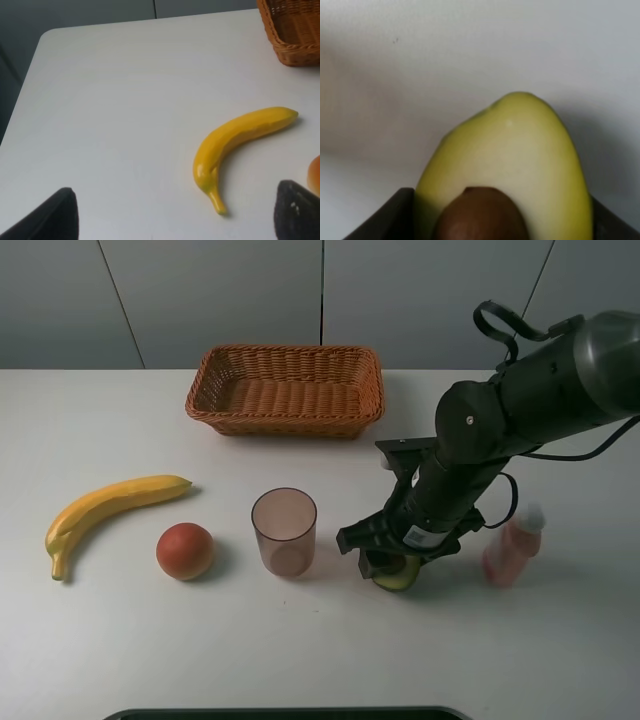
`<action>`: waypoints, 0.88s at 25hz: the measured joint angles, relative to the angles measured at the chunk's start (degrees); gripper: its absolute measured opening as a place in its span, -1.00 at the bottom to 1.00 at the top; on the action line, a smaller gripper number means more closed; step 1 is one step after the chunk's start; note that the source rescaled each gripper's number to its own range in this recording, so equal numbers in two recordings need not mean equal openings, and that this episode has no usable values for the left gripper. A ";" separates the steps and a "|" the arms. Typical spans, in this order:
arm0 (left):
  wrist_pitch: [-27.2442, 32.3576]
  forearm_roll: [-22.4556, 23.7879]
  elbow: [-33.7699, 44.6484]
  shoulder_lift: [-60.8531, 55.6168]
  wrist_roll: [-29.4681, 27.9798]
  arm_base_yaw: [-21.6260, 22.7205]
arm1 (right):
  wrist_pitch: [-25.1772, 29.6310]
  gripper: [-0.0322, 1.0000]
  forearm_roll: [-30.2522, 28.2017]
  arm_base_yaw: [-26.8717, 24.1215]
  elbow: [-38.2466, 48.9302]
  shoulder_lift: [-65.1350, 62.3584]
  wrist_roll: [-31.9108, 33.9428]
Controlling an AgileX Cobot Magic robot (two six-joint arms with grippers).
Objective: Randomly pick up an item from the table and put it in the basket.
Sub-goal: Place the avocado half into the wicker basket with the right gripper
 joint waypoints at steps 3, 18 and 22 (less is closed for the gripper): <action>0.00 0.00 0.00 0.00 0.00 0.00 | 0.00 -0.92 0.00 0.00 0.00 -0.10 0.03; 0.00 0.00 0.00 0.00 0.00 0.00 | 4.14 -0.92 -22.71 -3.85 -27.53 -11.54 3.43; 0.00 0.00 0.00 0.00 0.00 0.00 | -1.87 -0.92 -25.95 -3.88 -35.66 -7.37 2.68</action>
